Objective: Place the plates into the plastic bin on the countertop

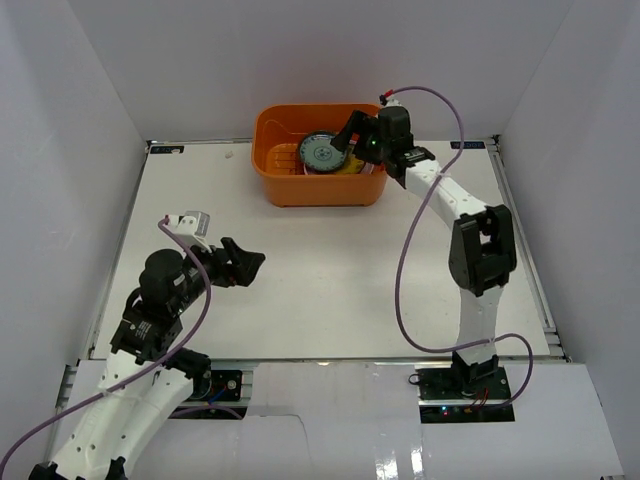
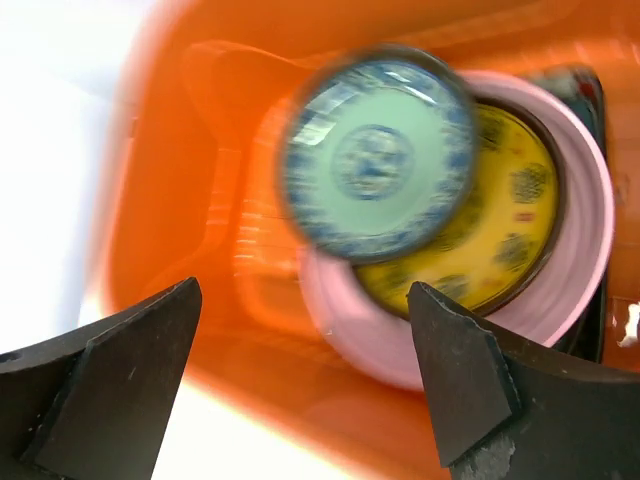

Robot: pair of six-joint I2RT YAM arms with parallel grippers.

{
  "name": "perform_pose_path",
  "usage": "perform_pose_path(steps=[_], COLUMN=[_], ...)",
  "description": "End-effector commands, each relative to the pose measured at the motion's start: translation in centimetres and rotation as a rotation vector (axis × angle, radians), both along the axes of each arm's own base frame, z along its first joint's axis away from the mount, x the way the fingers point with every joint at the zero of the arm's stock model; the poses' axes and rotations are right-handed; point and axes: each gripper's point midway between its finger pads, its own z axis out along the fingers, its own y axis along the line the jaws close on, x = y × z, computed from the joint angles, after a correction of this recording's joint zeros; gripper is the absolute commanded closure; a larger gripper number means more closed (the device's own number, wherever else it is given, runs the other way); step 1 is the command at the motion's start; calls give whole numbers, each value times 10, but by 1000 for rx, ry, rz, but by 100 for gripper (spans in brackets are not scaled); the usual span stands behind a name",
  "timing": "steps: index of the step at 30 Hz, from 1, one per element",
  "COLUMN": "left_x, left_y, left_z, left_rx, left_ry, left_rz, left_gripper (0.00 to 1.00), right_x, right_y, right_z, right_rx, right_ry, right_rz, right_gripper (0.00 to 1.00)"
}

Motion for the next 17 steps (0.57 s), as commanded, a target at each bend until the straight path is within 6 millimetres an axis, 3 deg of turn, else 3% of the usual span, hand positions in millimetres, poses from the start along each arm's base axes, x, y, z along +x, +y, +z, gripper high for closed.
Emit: perform_pose_path(steps=[1, 3, 4, 5, 6, 7, 8, 9, 10, 11, 12, 13, 15, 17], left_x=[1, 1, 1, 0, -1, -2, -5, -8, -10, -13, -16, -20, -22, -29], left_y=[-7, -8, -8, -7, -6, -5, -4, -3, -4, -2, -1, 1, 1, -6], left_z=[40, 49, 50, 52, 51, 50, 45, 44, 36, 29, 19, 9, 3, 5], left_rx=[-44, -47, -48, -49, -49, -48, -47, -46, -40, -34, -34, -38, -78, -100], left_ry=[-89, -105, -104, -109, -108, -109, -99, -98, -77, -63, -29, -9, 6, -34], left_rz=[-35, -42, -38, -37, -31, -31, -29, -29, -39, -38, -30, -26, -8, -70], left_gripper=[2, 2, 2, 2, 2, 2, 2, 2, 2, 2, 2, 2, 2, 2], right_x=[-46, -91, -129, -147, -170, -205, -225, -242, -269, -283, -300, -312, -331, -336], right_y=[-5, -19, -33, -39, -43, -57, -63, -72, -83, -89, -97, -102, -111, -119], right_z=[150, 157, 191, 182, 121, 140, 72, 53, 58, 32, -22, -37, -42, -26], right_rx=[95, 105, 135, 131, 93, 121, 71, 62, 86, 77, 51, 58, 90, 100], right_ry=[-342, -400, -492, -503, -416, -498, -394, -375, -428, -390, -298, -278, -322, -419], right_rz=[96, 121, 126, 135, 148, 146, 153, 155, 146, 147, 148, 150, 148, 127], right_gripper=[10, 10, 10, 10, 10, 10, 10, 10, 10, 10, 10, 10, 10, 10])
